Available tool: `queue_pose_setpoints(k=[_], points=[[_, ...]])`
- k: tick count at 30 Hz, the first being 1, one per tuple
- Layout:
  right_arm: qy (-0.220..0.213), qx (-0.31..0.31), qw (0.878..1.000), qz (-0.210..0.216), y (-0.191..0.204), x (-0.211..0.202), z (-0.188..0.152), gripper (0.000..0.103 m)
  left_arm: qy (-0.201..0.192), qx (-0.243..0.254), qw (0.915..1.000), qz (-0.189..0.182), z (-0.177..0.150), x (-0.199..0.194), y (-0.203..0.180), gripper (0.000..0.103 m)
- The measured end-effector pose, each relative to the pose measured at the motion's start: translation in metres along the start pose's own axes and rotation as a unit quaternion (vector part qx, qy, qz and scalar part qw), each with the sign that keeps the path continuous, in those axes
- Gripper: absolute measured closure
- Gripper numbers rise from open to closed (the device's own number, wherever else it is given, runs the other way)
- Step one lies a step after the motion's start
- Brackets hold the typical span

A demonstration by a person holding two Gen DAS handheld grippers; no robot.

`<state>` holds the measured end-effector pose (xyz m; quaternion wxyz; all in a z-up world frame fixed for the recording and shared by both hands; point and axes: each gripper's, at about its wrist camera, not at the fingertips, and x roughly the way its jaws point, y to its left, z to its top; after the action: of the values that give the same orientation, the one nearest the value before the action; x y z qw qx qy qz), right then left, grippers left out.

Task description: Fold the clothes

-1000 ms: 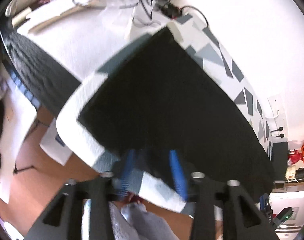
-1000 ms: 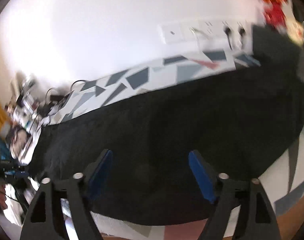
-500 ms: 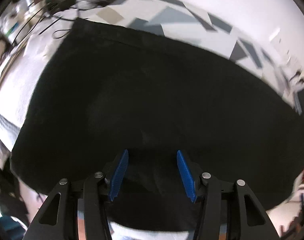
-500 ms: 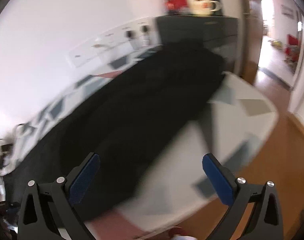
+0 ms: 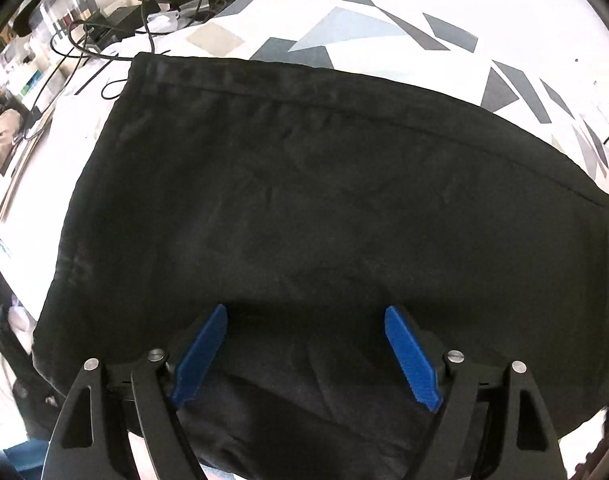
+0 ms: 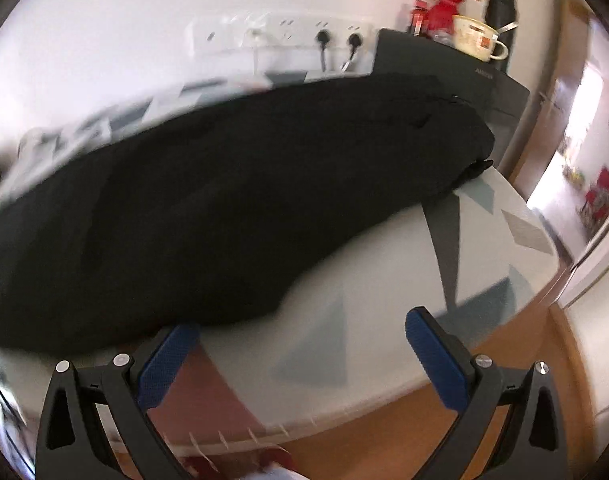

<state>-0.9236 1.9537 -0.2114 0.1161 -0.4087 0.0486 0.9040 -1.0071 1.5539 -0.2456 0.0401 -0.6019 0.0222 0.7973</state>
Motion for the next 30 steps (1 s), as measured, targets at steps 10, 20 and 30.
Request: queue_pose_setpoints(k=[10, 20, 30], points=[[0.015, -0.009, 0.999, -0.032, 0.008, 0.029, 0.009, 0.0, -0.012, 0.001, 0.9998, 0.014, -0.018, -0.008, -0.022, 0.016], [0.035, 0.025, 0.997, -0.065, -0.029, 0.03, 0.008, 0.0, -0.014, -0.008, 0.9997, 0.018, -0.051, -0.012, -0.033, 0.0], [-0.006, 0.111, 0.993, 0.04, -0.076, -0.026, 0.013, 0.0, -0.005, -0.04, 0.9992, 0.004, -0.088, -0.025, -0.048, 0.0]])
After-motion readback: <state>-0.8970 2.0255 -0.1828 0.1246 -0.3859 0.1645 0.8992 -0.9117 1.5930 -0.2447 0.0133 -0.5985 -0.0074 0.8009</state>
